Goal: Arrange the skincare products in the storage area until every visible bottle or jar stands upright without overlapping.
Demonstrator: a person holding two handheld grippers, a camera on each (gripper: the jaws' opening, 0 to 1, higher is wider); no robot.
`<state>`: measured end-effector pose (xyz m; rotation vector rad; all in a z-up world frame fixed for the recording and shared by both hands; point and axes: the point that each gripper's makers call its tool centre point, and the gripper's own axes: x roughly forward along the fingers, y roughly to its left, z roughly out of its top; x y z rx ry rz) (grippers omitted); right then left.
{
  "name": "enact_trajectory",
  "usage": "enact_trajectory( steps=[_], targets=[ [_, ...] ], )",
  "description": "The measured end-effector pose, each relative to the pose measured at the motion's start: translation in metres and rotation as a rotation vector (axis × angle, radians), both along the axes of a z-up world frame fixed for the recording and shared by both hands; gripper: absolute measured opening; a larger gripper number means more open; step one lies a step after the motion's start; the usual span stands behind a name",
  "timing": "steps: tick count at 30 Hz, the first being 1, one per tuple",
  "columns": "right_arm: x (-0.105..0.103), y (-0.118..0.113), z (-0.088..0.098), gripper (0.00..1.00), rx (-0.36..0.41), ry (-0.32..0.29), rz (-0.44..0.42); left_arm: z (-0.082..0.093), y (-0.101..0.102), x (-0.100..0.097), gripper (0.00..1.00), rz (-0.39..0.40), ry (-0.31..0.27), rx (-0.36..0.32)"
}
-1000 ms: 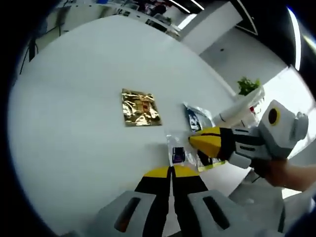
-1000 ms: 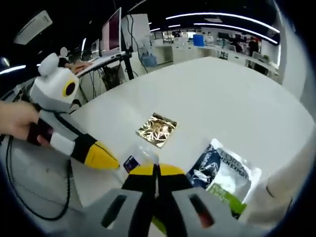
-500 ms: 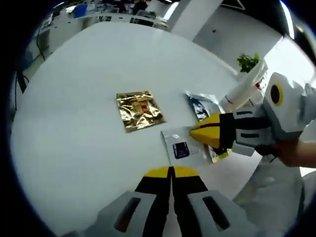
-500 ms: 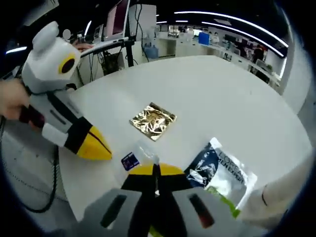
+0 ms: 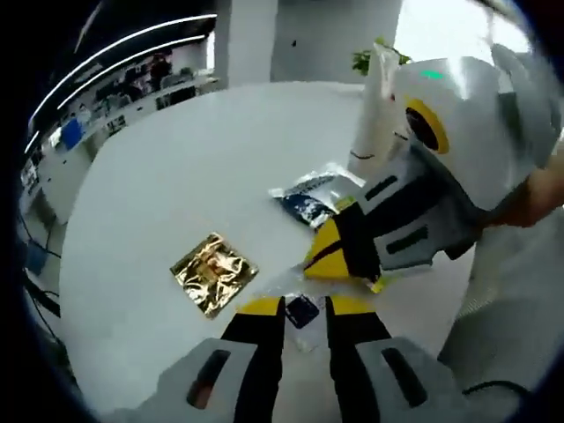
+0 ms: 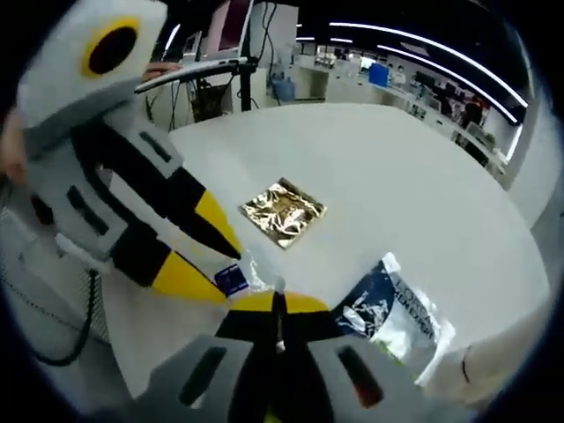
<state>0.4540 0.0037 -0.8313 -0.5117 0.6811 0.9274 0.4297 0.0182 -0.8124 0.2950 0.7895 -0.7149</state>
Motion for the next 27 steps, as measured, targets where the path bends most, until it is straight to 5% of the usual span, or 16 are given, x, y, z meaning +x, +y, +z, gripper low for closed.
enact_trajectory(
  steps=[27],
  targets=[
    [0.002,-0.018,0.019,0.11,0.026,-0.088,0.034,-0.014,0.001,0.002,0.17,-0.030,0.003,0.066]
  ],
)
